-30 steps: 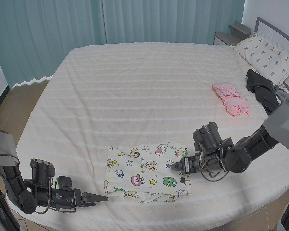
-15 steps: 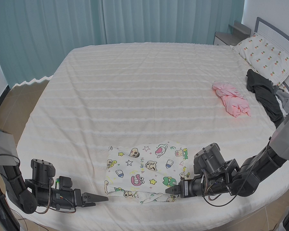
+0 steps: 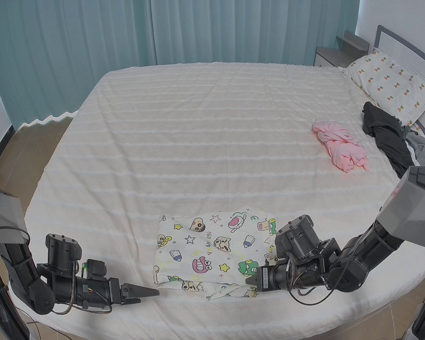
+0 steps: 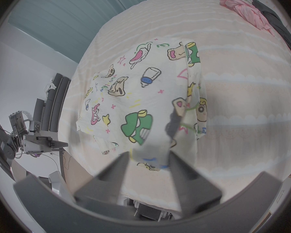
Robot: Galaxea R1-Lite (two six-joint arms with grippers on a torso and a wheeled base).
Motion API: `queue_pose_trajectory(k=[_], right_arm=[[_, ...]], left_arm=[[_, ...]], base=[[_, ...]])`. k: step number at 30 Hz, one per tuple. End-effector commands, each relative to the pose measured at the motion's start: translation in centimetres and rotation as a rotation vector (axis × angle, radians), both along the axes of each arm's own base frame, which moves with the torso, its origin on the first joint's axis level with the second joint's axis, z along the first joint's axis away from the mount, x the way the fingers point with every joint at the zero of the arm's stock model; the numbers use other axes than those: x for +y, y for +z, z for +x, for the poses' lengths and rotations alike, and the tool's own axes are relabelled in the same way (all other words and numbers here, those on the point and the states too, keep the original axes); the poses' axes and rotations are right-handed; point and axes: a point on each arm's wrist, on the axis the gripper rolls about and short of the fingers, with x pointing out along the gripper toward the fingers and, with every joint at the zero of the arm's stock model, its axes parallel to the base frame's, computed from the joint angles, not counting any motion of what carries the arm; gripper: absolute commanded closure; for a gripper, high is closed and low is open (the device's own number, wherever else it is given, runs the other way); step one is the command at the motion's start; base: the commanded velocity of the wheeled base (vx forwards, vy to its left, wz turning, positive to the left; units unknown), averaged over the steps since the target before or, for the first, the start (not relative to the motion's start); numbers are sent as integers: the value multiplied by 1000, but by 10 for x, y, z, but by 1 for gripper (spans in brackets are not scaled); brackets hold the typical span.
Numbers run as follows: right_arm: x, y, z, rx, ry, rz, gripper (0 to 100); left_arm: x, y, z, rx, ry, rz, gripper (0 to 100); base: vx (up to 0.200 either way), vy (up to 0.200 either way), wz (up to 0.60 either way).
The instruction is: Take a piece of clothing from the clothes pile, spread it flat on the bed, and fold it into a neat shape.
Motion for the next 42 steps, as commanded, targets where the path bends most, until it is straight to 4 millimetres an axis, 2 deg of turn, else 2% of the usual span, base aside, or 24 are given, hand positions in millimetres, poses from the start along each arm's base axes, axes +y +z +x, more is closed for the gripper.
queue_pose_trajectory(k=[1,4,14,20,33,34,39,40,42], right_arm=[[1,-10,0,21,2,-21,100],[-1,-15,-1,35,2,-36,100],[-15,-7,-17,41,4,-55,100],[-23,-10,-24,61,4,-78,100],[-22,-10,-22,48,-5,-85,100],[-22,-12,-23,52,-3,-89,0],[-23,-6,-22,25,-14,-81,0],[-26,5,-14,-30,-39,-35,0],[-29,14,-6,-78,-63,7,0]], left_arm=[[0,0,0,2,0,0,0],[0,0,0,1,0,0,0],[0,-1,0,2,0,1,0],[0,-1,0,4,0,1,0],[0,-1,0,4,1,2,0],[0,-1,0,4,1,2,0],[0,-1,0,4,1,2,0],[0,-1,0,4,1,2,0],[0,-1,0,4,1,2,0]], base=[[0,0,0],[0,0,0],[0,0,0],[0,0,0],[0,0,0],[0,0,0],[0,0,0],[0,0,0],[0,0,0]])
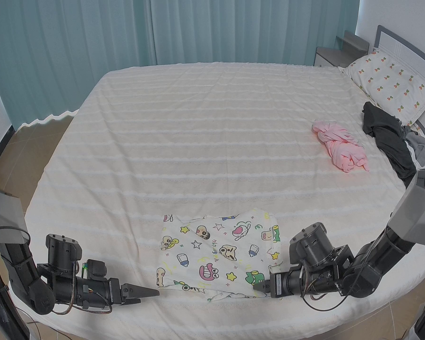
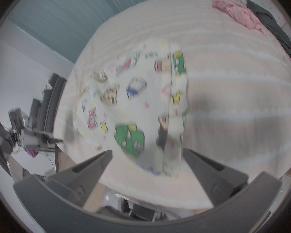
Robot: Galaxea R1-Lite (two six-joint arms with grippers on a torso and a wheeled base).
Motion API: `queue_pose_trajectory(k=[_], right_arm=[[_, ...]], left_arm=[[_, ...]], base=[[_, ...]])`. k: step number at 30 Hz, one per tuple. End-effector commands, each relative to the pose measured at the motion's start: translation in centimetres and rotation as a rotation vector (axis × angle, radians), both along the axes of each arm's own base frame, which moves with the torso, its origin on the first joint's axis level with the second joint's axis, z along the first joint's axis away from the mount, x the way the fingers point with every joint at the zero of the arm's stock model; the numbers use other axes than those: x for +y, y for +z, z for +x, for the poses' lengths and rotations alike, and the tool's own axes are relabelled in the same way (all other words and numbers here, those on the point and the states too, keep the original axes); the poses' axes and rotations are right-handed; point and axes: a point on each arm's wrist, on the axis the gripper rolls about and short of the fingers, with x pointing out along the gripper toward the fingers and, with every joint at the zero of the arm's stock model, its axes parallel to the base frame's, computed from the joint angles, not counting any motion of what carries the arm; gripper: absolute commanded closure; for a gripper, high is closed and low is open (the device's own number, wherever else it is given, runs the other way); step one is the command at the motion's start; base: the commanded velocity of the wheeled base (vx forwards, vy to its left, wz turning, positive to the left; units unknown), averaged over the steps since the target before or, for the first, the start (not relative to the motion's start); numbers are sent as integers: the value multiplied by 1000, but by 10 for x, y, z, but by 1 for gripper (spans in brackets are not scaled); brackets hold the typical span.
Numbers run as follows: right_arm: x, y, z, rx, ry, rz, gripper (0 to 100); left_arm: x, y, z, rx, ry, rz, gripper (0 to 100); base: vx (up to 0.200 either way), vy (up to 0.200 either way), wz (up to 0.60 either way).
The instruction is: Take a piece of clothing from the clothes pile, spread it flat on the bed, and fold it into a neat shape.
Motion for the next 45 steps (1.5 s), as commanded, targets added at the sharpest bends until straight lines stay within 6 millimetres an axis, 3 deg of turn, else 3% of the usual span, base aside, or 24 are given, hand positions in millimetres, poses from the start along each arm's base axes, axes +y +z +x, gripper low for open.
queue_pose_trajectory(k=[1,5,15,30,31,45], right_arm=[[-6,25,18,-117,-50,96,0],[-2,40,46,-203,-87,170,0],[17,-9,86,-140,-95,124,0],[13,-12,101,-167,-116,126,0],[13,-12,101,-170,-116,128,100],[4,-8,108,-224,-160,166,100]], left_arm=[[0,-1,0,3,0,0,0],[0,-1,0,2,0,0,0],[0,-1,0,2,-2,0,0],[0,-1,0,3,-1,2,0],[0,0,1,0,-1,1,0],[0,-1,0,2,-1,1,0]], base=[[0,0,0],[0,0,0],[0,0,0],[0,0,0],[0,0,0],[0,0,0]])
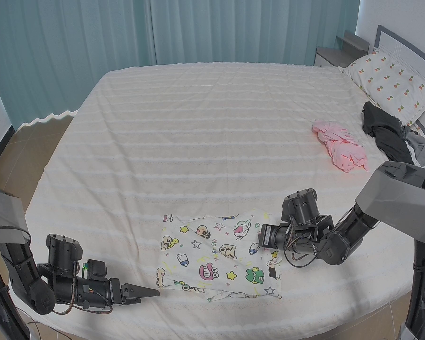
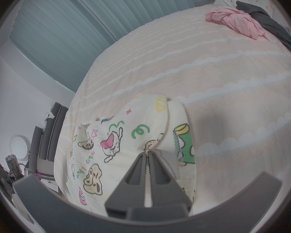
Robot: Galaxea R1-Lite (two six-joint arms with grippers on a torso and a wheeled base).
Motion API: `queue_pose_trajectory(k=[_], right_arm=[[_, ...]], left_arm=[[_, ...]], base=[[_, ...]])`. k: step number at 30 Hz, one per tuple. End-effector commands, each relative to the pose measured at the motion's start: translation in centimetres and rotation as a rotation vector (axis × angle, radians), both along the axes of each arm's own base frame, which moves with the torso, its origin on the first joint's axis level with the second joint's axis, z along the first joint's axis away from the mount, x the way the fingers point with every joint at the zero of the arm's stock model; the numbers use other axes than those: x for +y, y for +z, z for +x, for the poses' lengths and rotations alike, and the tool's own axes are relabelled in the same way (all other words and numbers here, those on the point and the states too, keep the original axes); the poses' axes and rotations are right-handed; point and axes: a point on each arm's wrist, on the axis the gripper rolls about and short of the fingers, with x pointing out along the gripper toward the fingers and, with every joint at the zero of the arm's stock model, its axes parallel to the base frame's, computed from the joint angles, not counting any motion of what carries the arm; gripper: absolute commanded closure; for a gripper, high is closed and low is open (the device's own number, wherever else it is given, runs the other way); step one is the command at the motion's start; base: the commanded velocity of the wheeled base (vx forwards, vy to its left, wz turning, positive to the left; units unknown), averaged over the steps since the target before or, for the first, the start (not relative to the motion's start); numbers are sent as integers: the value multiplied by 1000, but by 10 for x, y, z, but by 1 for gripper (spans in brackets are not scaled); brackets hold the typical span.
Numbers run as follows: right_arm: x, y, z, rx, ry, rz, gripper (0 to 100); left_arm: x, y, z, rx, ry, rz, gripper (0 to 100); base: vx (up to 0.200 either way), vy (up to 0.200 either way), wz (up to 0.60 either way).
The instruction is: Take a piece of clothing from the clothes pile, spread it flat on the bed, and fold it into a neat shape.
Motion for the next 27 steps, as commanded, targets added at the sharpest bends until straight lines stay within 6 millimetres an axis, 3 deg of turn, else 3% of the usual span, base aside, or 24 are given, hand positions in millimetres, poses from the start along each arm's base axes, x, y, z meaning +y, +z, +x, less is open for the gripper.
queue_pose_trajectory(k=[1,13,27], right_arm=[[-4,2,3,-30,-17,13,100],[-18,5,9,-99,-91,24,100],[-23,1,0,-122,-107,57,100]], left_arm=[[0,0,0,-1,1,-1,0],[0,0,0,0,1,0,0],[0,0,0,0,1,0,0]], base=[[0,0,0],[0,0,0],[0,0,0]])
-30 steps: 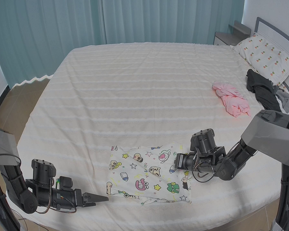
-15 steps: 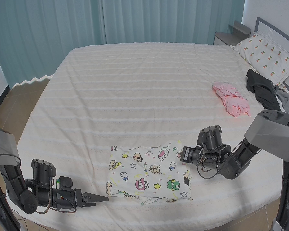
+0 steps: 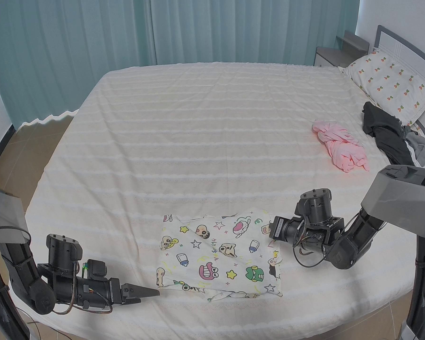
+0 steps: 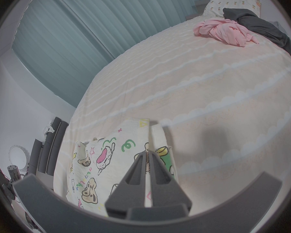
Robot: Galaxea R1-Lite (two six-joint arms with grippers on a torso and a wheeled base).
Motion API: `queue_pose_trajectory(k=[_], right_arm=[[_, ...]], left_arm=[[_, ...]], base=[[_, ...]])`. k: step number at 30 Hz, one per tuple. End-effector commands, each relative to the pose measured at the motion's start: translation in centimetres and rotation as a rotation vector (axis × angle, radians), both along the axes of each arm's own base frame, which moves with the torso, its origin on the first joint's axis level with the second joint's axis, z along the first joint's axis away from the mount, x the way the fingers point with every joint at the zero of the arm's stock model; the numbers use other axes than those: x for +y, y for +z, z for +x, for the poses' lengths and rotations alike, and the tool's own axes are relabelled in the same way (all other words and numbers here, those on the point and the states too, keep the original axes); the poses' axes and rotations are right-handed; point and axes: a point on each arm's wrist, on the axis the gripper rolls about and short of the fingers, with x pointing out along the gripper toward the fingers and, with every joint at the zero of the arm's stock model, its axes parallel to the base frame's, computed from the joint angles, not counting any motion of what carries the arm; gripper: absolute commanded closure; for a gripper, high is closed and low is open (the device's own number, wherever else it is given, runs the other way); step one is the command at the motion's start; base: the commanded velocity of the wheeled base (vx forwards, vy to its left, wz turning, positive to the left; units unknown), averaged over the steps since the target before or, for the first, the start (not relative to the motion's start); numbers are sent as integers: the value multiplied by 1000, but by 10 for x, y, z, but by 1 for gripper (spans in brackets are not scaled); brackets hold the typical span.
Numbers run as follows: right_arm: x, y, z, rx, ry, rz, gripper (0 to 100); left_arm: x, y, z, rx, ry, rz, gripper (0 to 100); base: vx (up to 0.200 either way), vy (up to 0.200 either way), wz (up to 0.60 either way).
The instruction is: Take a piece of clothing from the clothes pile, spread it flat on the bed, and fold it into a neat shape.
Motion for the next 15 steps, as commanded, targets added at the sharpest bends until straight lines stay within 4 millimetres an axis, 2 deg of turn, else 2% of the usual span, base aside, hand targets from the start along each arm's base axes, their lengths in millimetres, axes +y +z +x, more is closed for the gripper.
queue_pose_trajectory(k=[1,12,13,15], right_arm=[[0,-1,-1,6,4,2,100],[3,-10,-1,41,67,13,100],[4,-11,-1,43,69,11,0],[4,-13,0,44,70,9,0]], left_arm=[[0,0,0,0,0,0,0],[0,0,0,0,0,0,0],[0,0,0,0,0,0,0],[0,0,0,0,0,0,0]], base=[[0,0,0],[0,0,0],[0,0,0],[0,0,0]])
